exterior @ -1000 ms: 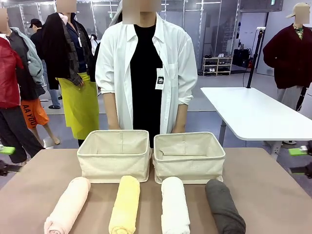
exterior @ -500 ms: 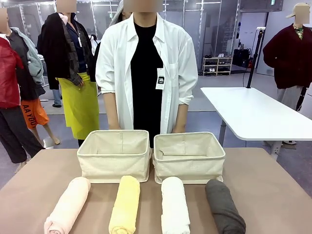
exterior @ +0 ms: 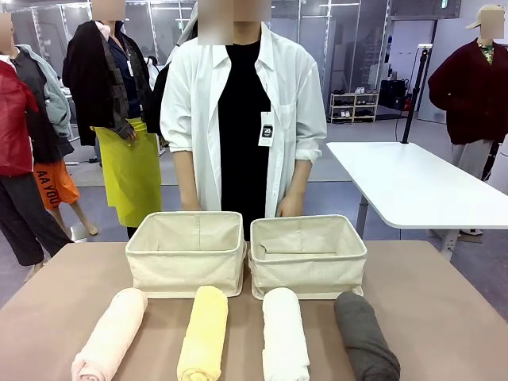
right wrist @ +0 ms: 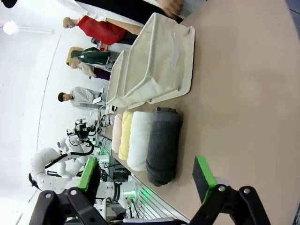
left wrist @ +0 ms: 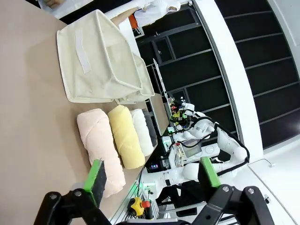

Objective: Divide the towels into two baskets.
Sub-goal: Pick up one hotel-folded towel and place it in the Fabric basket indicated by the person.

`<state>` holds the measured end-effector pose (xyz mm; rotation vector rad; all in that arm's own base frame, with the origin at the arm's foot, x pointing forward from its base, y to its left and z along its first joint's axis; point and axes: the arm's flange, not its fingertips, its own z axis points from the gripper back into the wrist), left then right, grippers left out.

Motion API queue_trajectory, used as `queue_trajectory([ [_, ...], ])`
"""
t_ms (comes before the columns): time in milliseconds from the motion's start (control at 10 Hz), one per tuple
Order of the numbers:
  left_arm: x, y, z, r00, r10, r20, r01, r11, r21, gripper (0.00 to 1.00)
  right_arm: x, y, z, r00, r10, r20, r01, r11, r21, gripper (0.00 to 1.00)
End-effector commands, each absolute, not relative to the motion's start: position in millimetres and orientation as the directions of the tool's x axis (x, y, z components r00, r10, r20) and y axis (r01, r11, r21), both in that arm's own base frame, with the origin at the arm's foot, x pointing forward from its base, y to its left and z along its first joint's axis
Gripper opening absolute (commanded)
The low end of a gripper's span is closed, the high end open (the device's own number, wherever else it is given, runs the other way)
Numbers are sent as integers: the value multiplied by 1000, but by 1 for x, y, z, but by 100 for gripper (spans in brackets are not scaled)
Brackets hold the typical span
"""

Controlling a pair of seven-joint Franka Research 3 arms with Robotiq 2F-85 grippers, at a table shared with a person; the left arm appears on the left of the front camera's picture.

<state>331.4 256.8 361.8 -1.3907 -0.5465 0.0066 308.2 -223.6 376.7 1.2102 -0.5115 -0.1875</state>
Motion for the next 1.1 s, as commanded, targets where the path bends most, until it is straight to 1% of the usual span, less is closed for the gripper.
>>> queue_trajectory([
  [0,331,258,362,876,319,362,312,200,-929,100,309,-224,379,873,-399,281,-136,355,925,100],
  [1000,331,258,362,876,319,362,312,200,-929,100,309,-224,379,873,-399,281,-136,355,925,100],
])
